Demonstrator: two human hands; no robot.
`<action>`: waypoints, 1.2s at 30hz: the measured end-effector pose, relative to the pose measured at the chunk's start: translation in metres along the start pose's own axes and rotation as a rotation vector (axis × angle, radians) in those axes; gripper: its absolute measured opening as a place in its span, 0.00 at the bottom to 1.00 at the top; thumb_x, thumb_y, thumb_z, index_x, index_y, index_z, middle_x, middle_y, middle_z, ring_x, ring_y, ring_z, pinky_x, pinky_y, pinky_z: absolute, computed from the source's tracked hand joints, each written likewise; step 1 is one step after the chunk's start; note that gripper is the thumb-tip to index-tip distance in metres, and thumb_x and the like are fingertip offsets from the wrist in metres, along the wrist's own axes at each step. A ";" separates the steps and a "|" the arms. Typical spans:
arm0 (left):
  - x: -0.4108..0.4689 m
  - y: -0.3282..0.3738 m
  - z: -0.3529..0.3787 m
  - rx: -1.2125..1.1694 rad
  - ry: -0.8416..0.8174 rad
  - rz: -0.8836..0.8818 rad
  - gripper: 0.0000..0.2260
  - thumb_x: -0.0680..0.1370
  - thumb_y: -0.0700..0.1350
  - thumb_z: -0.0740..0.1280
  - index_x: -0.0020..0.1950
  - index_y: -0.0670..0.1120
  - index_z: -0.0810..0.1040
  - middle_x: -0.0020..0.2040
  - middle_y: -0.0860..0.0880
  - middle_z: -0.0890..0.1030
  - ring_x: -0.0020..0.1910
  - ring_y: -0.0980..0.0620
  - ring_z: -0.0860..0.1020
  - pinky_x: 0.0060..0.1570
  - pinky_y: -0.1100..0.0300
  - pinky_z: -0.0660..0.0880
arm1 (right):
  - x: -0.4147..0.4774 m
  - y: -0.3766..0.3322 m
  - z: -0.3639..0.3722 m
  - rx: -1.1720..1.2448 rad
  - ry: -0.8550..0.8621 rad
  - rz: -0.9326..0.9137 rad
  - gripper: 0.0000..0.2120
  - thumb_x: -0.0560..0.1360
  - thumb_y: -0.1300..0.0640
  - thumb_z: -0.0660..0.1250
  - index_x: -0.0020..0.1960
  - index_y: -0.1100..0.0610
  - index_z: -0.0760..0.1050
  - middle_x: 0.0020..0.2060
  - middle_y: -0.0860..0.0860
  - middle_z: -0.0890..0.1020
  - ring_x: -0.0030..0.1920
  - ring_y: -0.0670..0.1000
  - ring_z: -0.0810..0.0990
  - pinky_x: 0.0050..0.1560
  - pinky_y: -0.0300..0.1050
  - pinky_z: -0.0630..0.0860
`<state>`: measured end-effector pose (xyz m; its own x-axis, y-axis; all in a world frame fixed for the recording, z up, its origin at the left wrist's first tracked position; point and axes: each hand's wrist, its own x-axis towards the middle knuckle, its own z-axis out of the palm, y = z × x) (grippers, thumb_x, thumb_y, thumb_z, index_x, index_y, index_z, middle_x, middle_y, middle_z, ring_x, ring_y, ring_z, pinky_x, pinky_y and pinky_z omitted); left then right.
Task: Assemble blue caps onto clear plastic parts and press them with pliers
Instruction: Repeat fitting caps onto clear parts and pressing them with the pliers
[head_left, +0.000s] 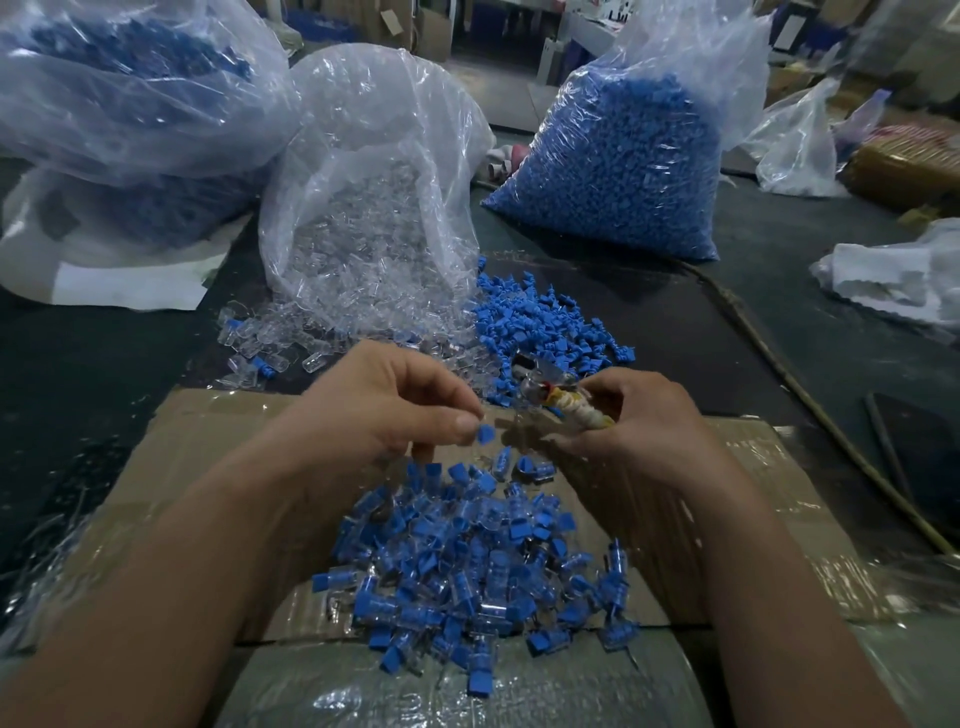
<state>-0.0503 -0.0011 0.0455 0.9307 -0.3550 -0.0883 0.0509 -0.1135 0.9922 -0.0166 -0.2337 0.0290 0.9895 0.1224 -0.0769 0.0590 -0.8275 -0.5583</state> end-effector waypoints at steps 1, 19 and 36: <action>0.000 0.001 -0.002 0.014 -0.060 -0.013 0.05 0.61 0.42 0.71 0.35 0.43 0.82 0.30 0.48 0.81 0.24 0.59 0.74 0.23 0.69 0.69 | 0.001 0.001 0.001 -0.008 -0.022 0.014 0.19 0.61 0.48 0.77 0.47 0.46 0.72 0.40 0.40 0.76 0.40 0.40 0.73 0.36 0.36 0.67; 0.025 -0.036 -0.020 0.346 0.687 0.056 0.09 0.73 0.37 0.69 0.39 0.52 0.78 0.38 0.55 0.79 0.38 0.60 0.77 0.39 0.69 0.71 | 0.006 0.004 0.003 -0.122 -0.048 0.020 0.25 0.59 0.46 0.77 0.49 0.45 0.67 0.43 0.40 0.71 0.47 0.46 0.71 0.52 0.48 0.70; 0.029 -0.044 -0.006 0.626 0.546 0.117 0.10 0.74 0.41 0.69 0.55 0.47 0.79 0.45 0.55 0.75 0.44 0.60 0.73 0.50 0.66 0.68 | 0.013 0.018 0.004 -0.275 0.051 0.224 0.36 0.60 0.34 0.71 0.61 0.52 0.68 0.56 0.51 0.74 0.56 0.53 0.72 0.57 0.53 0.70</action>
<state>-0.0234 -0.0004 -0.0002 0.9703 0.0850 0.2267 -0.1169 -0.6555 0.7461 -0.0029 -0.2448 0.0150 0.9868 -0.1008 -0.1269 -0.1340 -0.9480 -0.2887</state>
